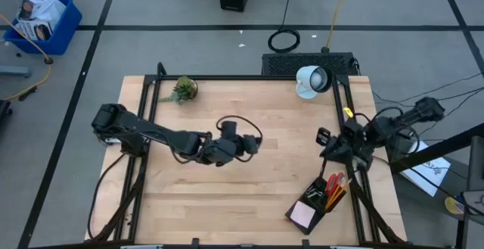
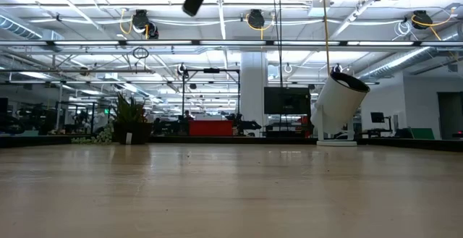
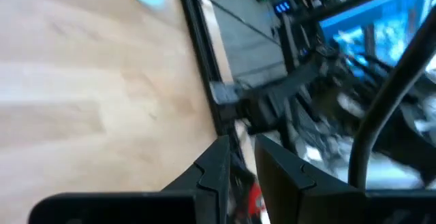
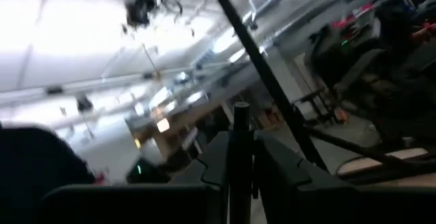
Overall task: Pick and place office supplies into organizer
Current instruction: Put the black pen into the desk organizer
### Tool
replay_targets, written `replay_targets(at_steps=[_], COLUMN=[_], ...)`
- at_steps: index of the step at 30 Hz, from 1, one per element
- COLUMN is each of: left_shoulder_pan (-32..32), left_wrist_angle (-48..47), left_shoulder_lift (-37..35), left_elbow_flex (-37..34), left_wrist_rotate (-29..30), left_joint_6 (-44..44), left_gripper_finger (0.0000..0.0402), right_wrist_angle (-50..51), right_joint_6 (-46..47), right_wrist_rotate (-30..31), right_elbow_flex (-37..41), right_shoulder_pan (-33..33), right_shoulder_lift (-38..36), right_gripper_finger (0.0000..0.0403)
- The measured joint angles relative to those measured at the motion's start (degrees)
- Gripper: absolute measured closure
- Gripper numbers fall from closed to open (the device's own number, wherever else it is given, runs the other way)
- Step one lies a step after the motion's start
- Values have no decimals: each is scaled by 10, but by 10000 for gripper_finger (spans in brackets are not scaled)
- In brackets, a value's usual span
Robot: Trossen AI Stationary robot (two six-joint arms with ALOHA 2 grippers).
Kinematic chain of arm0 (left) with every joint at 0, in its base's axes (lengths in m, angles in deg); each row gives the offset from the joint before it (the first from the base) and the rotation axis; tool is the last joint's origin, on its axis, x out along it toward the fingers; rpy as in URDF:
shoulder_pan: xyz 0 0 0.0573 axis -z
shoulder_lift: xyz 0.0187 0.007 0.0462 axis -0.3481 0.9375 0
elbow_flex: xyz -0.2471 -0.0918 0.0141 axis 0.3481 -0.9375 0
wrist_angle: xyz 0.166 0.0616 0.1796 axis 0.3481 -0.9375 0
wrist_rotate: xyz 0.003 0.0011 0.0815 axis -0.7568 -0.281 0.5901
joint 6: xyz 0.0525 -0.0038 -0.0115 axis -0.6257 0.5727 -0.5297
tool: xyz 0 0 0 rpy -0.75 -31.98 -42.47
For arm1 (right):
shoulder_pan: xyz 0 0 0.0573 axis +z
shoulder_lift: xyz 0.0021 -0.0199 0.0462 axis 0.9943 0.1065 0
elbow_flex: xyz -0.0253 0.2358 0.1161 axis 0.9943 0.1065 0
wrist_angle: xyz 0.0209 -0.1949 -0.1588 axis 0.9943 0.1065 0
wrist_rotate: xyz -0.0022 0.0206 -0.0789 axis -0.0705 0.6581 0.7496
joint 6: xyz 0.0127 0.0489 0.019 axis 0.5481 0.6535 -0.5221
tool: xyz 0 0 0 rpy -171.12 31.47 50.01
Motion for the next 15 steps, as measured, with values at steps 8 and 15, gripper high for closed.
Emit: replay_targets(at_steps=[8, 15], left_shoulder_pan=[-18, -13], left_wrist_angle=[-44, -41], left_shoulder_lift=[-32, -31], left_elbow_flex=[0, 0], left_wrist_rotate=[32, 17], left_joint_6=[-1, 3], left_gripper_finger=[327, 327], right_wrist_angle=[150, 232], right_joint_6=[-149, -176], right_wrist_rotate=[112, 248], right_elbow_flex=[-89, -129], right_shoulder_pan=[156, 316], right_shoulder_lift=[37, 81], right_gripper_finger=[362, 362])
